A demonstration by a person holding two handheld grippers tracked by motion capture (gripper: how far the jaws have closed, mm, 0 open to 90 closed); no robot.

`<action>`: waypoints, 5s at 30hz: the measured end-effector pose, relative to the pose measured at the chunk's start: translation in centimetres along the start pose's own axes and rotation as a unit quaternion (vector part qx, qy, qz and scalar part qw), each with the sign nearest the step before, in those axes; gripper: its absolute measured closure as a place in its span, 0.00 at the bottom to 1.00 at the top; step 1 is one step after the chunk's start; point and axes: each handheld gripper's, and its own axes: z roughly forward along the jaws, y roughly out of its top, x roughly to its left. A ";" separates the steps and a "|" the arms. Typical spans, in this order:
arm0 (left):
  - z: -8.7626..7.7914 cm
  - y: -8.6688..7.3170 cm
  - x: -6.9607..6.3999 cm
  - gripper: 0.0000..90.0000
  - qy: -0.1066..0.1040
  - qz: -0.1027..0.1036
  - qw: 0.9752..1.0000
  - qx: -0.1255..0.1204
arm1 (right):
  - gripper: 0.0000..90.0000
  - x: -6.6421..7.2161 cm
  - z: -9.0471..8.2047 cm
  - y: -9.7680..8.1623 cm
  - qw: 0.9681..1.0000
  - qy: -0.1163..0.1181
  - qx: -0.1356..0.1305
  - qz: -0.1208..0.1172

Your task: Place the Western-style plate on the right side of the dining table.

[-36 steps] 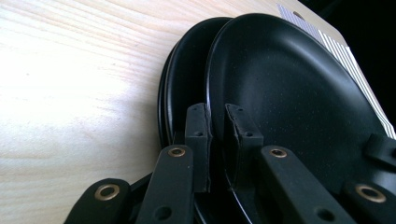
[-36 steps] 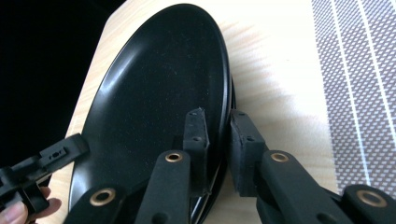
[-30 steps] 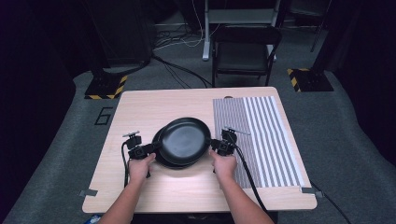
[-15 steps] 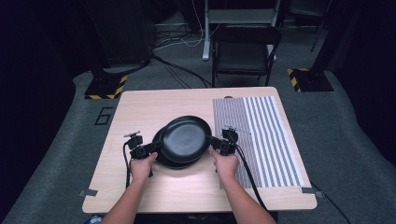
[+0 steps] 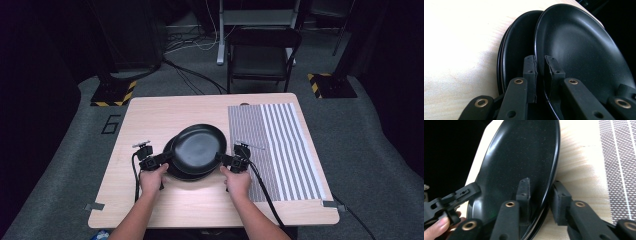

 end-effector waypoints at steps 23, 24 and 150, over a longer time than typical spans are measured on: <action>0.0 -0.7 -0.7 0.81 -0.022 0.008 1.000 0.015 | 0.88 -1.3 -0.4 1.3 0.997 0.021 -0.015 0.070; -0.2 -0.7 -0.7 0.80 -0.024 0.007 1.000 0.016 | 0.88 -1.3 -0.3 1.3 0.997 0.021 -0.015 0.070; -3.4 -1.0 -3.7 0.86 -0.023 -0.019 0.995 -0.092 | 0.88 1.5 -2.3 1.8 0.996 0.040 -0.058 0.057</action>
